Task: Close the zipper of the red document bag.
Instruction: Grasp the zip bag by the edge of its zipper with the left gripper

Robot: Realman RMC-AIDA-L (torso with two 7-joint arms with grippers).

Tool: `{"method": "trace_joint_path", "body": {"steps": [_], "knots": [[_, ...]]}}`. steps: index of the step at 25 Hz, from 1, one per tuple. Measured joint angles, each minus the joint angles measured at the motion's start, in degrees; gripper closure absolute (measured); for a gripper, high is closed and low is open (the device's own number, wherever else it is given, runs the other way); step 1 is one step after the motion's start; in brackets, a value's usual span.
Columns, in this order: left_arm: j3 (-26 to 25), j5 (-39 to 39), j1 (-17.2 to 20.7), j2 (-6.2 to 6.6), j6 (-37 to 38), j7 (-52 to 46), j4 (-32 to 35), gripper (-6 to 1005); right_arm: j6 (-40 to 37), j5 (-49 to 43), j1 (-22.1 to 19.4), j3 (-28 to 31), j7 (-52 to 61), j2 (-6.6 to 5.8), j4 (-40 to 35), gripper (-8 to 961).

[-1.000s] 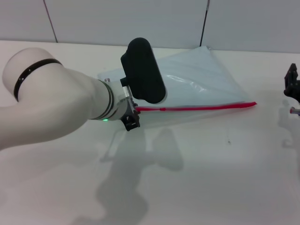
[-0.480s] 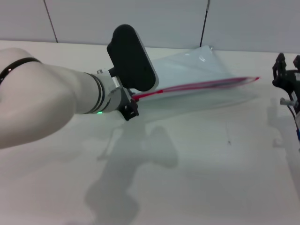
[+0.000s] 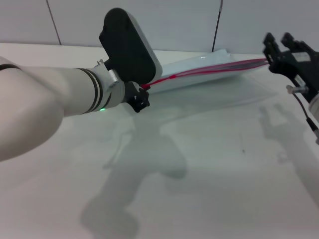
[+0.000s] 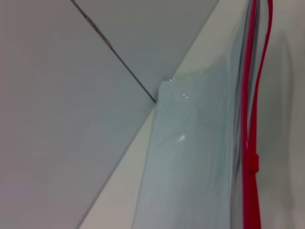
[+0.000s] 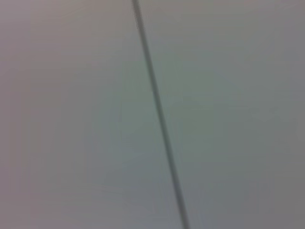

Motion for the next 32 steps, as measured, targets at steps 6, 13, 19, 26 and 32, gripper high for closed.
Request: {"method": "trace_joint_path", "body": {"steps": [6,13,19,26,32], "knots": [[-0.7,0.0,0.9,0.02,-0.7,0.1,2.0,943,-6.5,-3.5,-0.8,2.8,0.0,-3.86,-9.5,559],[-0.8,0.0,1.4,-0.04,-1.2,0.5,2.3,942,-19.1,-9.4,-2.3,11.9,-0.1,-3.95,-14.4,561],[-0.8,0.0,1.6,0.01,-1.2,0.5,2.9,942,-33.7,-15.4,-2.7,20.6,-0.4,-3.58,-16.3,562],[-0.9,0.0,1.6,0.06,-1.4,0.5,2.9,942,-50.0,-23.3,-2.8,29.5,-3.0,-2.1,-21.3,563],[-0.9,0.0,1.6,0.07,-2.2,0.5,3.0,943,-66.9,-23.4,-2.8,41.1,-18.4,5.49,-24.1,564]]}}
